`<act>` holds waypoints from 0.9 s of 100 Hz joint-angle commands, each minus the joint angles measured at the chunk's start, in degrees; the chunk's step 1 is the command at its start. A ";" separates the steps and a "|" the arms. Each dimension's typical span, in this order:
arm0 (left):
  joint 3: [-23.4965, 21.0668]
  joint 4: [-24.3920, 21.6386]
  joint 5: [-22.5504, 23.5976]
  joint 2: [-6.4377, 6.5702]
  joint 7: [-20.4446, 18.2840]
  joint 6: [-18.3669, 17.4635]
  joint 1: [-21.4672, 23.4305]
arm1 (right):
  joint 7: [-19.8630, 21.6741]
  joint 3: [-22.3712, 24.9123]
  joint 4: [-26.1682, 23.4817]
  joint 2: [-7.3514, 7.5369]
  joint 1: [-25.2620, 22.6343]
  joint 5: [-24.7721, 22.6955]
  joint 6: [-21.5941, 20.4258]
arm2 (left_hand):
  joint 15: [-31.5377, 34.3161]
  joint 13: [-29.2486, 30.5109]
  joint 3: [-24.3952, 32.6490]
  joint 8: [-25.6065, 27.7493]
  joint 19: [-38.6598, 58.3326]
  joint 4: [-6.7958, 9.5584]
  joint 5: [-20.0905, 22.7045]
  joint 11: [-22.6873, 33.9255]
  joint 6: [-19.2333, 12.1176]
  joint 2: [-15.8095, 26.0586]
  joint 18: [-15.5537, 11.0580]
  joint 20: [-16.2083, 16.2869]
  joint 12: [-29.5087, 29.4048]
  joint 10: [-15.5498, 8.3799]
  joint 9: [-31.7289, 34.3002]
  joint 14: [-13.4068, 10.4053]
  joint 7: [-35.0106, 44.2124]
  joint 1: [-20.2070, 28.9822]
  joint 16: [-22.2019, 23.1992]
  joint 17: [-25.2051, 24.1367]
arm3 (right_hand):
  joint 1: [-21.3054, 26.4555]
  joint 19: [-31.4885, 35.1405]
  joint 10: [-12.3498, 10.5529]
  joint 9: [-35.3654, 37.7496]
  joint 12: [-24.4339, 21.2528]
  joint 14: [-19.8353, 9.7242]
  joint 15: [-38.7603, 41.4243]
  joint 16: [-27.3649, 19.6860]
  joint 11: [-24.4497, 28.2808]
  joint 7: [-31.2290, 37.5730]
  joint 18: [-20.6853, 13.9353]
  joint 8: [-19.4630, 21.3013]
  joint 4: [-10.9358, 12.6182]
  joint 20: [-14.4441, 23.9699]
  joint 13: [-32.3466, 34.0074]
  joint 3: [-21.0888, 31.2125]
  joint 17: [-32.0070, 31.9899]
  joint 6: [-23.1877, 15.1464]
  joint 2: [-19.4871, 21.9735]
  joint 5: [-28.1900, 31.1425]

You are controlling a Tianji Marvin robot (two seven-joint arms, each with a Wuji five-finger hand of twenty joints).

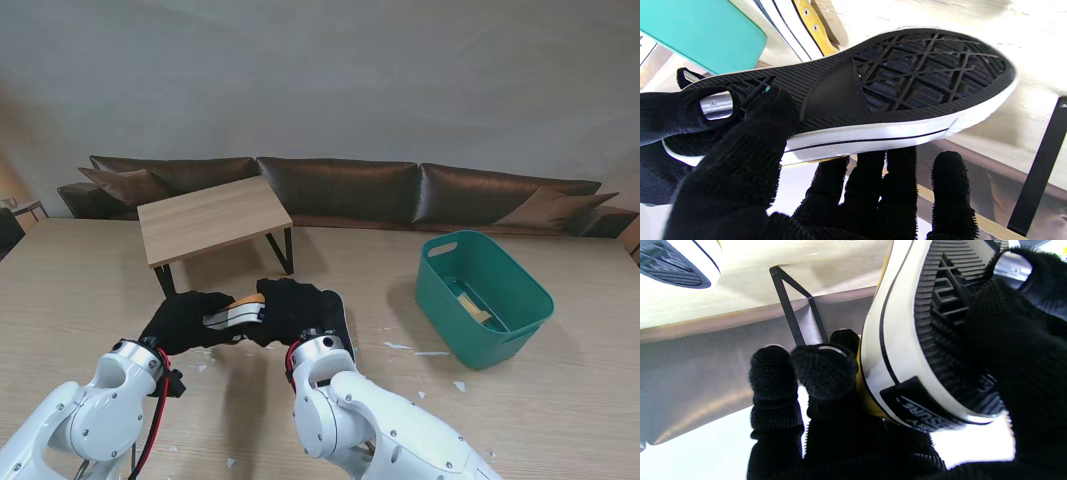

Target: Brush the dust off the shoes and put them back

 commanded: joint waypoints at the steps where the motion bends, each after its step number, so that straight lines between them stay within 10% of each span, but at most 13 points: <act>1: -0.47 -0.04 -0.65 0.23 -1.22 1.08 0.52 | 0.05 0.90 0.48 0.30 0.41 -0.19 0.64 | -0.51 -2.64 1.85 -1.57 -3.99 3.48 -1.28 -0.53 2.21 5.19 1.52 0.23 -2.25 5.73 -1.91 8.83 -0.68 -2.08 -1.56 -2.08 | 11.87 2.79 -3.10 8.26 2.17 -2.52 1.34 0.90 7.42 6.50 -1.53 -0.99 4.64 1.58 1.95 16.33 18.80 -0.45 5.04 2.32; 70: -1.32 -1.53 -0.93 -0.17 0.58 1.52 2.88 | -1.78 -2.93 3.03 0.34 2.37 -7.28 3.35 | -6.32 -6.51 -3.27 -4.90 -13.61 3.91 -3.43 -2.09 3.16 8.59 2.09 -0.03 -7.29 6.93 -5.56 9.75 -2.10 -3.00 -5.94 -3.60 | 11.64 3.08 -3.27 7.82 2.14 -3.04 1.55 0.89 7.87 7.01 -2.24 -0.82 4.83 2.08 1.97 16.30 19.08 -0.35 5.64 1.57; 90: -1.34 -1.11 -1.70 -0.59 2.60 1.52 3.66 | 2.64 -3.09 1.55 2.38 0.37 -6.72 -0.13 | -4.88 -6.28 -4.13 -4.82 -12.42 3.98 -3.29 -1.80 3.79 9.84 1.97 1.59 -6.47 7.93 -5.06 9.76 -2.00 -2.50 -4.78 -3.53 | 11.15 3.88 -3.49 6.31 3.06 -2.82 3.37 1.65 9.56 7.37 -1.92 -0.38 4.99 2.64 1.97 15.12 19.02 -0.50 7.44 0.09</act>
